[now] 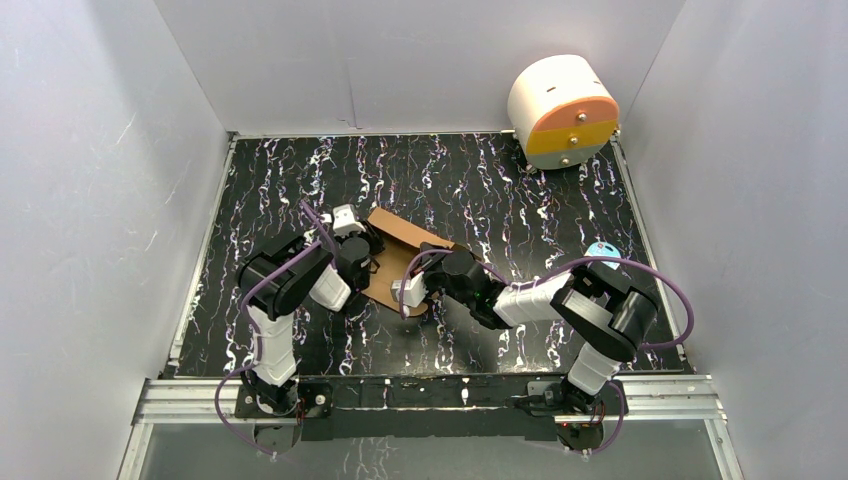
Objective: Fold the paper box
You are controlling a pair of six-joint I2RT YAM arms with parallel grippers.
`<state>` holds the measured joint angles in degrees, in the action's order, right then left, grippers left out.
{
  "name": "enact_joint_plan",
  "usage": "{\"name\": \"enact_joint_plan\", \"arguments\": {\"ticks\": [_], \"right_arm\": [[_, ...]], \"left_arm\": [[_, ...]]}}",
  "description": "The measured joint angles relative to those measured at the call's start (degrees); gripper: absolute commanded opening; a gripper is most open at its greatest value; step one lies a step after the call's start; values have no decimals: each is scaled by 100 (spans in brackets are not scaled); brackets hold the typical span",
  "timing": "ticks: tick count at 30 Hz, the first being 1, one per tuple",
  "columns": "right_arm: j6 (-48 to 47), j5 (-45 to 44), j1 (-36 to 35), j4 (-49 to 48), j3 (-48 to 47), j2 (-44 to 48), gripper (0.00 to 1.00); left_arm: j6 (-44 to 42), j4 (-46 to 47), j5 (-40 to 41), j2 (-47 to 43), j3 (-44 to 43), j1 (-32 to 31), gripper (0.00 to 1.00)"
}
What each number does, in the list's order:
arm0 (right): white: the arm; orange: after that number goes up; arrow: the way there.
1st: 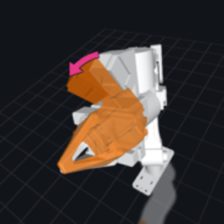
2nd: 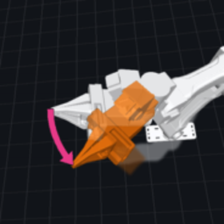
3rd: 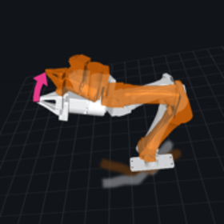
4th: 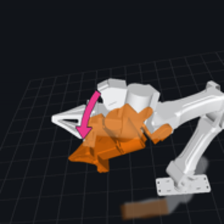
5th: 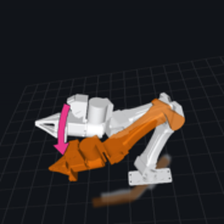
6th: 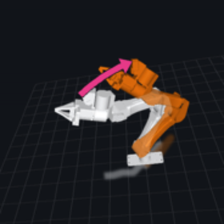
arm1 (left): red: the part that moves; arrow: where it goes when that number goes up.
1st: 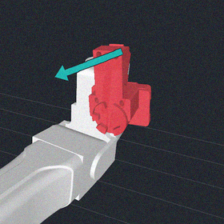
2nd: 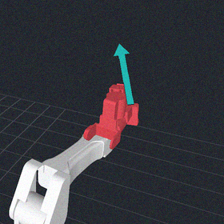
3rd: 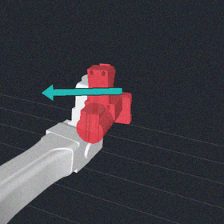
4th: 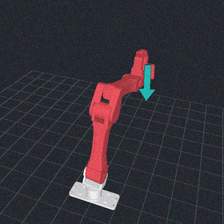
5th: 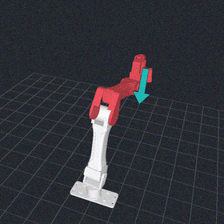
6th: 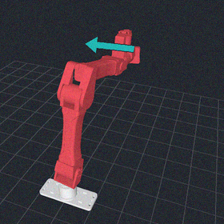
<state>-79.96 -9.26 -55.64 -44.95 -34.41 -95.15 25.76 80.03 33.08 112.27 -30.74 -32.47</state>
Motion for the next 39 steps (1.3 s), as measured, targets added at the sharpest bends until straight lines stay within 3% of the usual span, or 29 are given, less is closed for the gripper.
{"name": "enact_joint_plan", "arguments": {"ticks": [2,6,13,24,33,39], "right_arm": [[9,0,0,-15,2,2,1],[11,13,2,-188,55,2,13],[127,24,2,-179,55,7,44],[1071,236,2,1163,42,1320,59],[2846,293,7,2223,-4,2291,64],[4374,-188,61,2516,28,2675,73]], "left_arm": [[2,7,-2,-26,46,0,30],[57,57,37,-280,374,-4,31],[98,50,203,-739,885,-31,37],[247,-605,208,-2039,1545,-44,47],[859,-3512,-144,-4824,1773,-66,55],[1235,-5888,-636,-6072,1235,-66,67]]}}
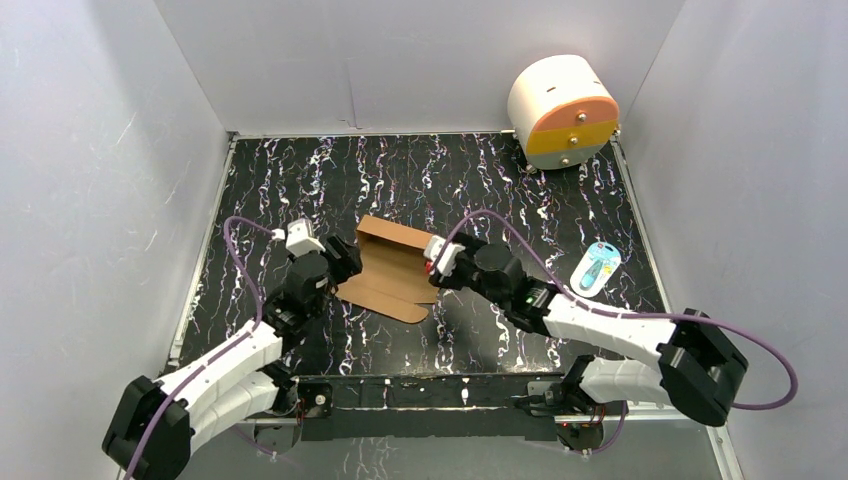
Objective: Fold the paper box
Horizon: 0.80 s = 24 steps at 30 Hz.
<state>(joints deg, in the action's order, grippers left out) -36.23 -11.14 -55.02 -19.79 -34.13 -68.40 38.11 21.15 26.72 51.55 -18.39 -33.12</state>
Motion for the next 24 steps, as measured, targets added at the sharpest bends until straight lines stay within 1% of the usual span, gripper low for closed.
{"name": "enact_joint_plan", "arguments": {"ticks": [2,4,7,9,12,16,21,24], "right_arm": [[501,-184,101,39,66,203,76],[1003,-304,286,72,133,426,77],[1690,-291,706,129,192,734,75],[2170,-136,1108,131,243,903,74],[2855,293,1700,-13,409,949,72],[3383,802,1947,-184,675,704,70],[3748,1211,2087,-636,1078,339,67],[3862,1416,2179,-994,1244,153,63]], "left_arm": [[61,-649,-197,-116,-315,2,68],[96,-1080,-439,-136,-579,2,69],[210,-1565,-973,-87,-883,2,70],[382,-1661,-1355,11,-962,2,70],[782,-1596,-2020,295,-960,0,70],[1360,-1045,-2605,791,-883,-50,72],[1891,-396,-2787,1204,-835,-225,73],[2111,-57,-2782,1451,-835,-348,73]]}}
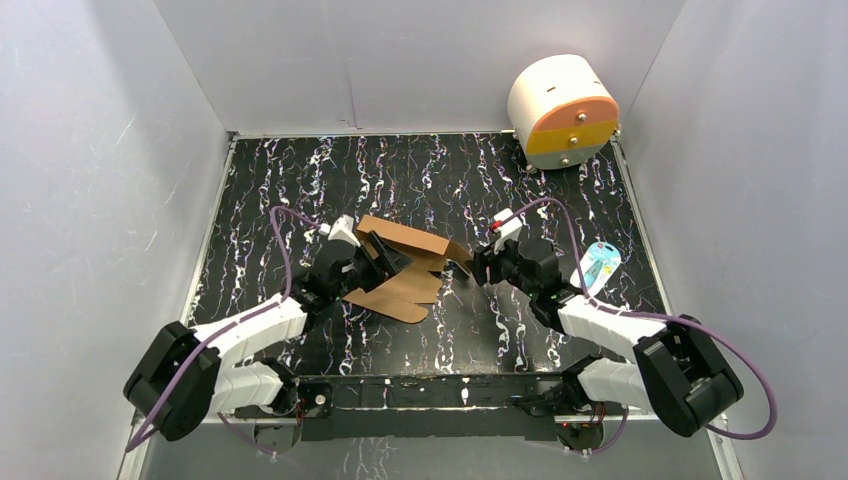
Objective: Fold the paper box
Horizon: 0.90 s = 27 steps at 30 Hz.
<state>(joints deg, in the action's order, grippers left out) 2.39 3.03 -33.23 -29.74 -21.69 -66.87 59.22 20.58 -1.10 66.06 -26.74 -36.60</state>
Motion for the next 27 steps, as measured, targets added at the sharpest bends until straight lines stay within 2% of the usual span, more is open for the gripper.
{"name": "enact_joint_plan", "arguments": {"ticks": [6,18,23,27], "right_arm": [[63,284,35,-815,203,-428,54],[-76,669,50,-1764,286,-914,20],[-133,776,50,-1978,363,-979,11],[-144,861,50,-2033,387,-1045,5]], "left_arm": [[391,662,254,579,-4,-343,72],[623,1655,872,2022,-599,-793,64],[702,1956,1121,2479,-796,-831,58],[684,2061,1331,2653,-903,-876,47]]}}
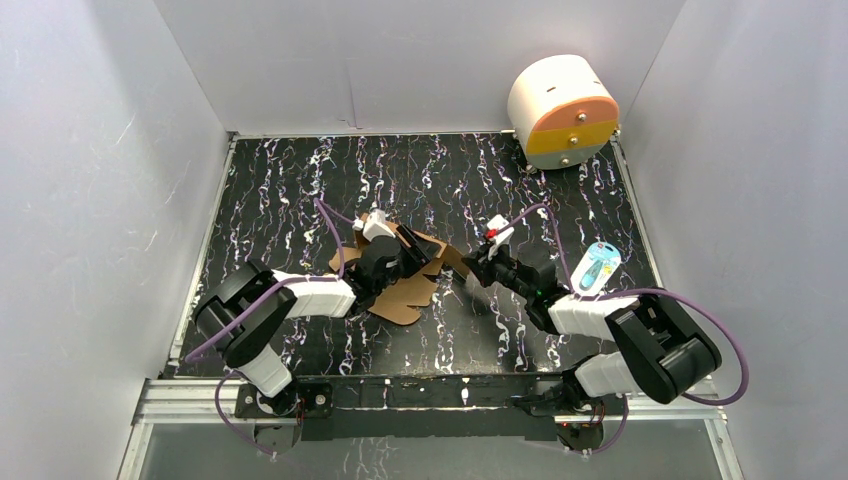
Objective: Fold the paper box
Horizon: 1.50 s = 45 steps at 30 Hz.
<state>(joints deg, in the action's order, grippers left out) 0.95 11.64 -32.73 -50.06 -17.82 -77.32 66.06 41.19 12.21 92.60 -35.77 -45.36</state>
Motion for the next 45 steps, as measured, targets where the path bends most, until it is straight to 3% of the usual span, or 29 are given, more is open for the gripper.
{"name": "enact_joint_plan", "arguments": {"ticks": [4,13,28,36,45], "right_arm": [[-39,76,0,-50,0,-37,3],[-179,164,0,-72,0,-42,1],[-229,619,0,-221,-4,-201,0],[-249,802,4,-254,-42,-278,0],[-267,872,9,-254,-50,-293,0]], "left_arm": [[-92,105,199,85,-42,-46,40],[-807,177,413,144,4,-188,40],[-2402,269,1858,273,103,-391,30],[-2726,341,2332,568,105,-407,31],[-3080,461,2151,245,444,-411,46]]}}
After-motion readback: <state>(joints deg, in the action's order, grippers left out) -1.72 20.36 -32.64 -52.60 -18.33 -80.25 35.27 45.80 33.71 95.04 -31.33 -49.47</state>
